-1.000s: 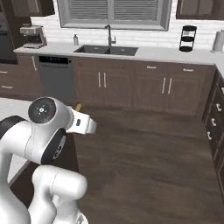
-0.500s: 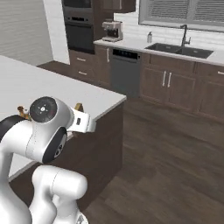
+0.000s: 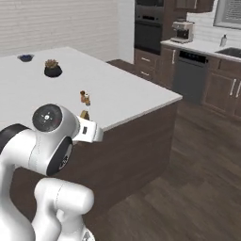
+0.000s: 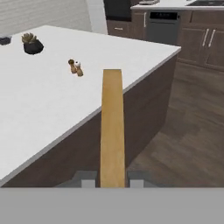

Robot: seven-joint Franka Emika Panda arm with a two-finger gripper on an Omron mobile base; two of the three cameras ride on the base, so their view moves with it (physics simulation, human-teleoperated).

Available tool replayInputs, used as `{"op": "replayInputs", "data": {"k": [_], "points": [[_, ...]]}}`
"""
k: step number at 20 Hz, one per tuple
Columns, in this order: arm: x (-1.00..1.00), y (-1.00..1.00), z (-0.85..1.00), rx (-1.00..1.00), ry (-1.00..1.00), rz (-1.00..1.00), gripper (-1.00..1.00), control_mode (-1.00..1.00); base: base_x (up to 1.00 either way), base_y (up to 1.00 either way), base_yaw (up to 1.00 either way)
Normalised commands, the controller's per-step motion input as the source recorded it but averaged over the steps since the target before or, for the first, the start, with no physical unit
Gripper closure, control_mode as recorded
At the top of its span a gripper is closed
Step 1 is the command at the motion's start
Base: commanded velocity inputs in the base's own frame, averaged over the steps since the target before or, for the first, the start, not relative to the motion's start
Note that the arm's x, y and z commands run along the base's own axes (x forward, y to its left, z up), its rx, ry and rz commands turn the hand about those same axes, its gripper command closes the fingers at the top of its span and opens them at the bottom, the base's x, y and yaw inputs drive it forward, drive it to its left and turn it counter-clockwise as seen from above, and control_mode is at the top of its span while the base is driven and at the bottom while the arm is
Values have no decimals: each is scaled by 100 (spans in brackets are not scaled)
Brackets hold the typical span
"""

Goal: Start the toaster. Once the lever pops up, take the bread to the plate on the dining counter.

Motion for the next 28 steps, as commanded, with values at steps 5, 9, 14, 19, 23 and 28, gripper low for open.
{"op": "replayInputs", "data": {"k": [5,9,14,19,23,28], "points": [[0,0,0,0,0,0,100,100,-82,34,38],[0,0,0,0,0,0,100,100,-34,98,23],[0,0,0,0,0,0,100,100,0,100,6],[0,0,0,0,0,0,100,100,8,100,0],[0,0,0,0,0,0,100,100,35,100,0],[0,0,0,0,0,0,100,100,54,100,-6]]}}
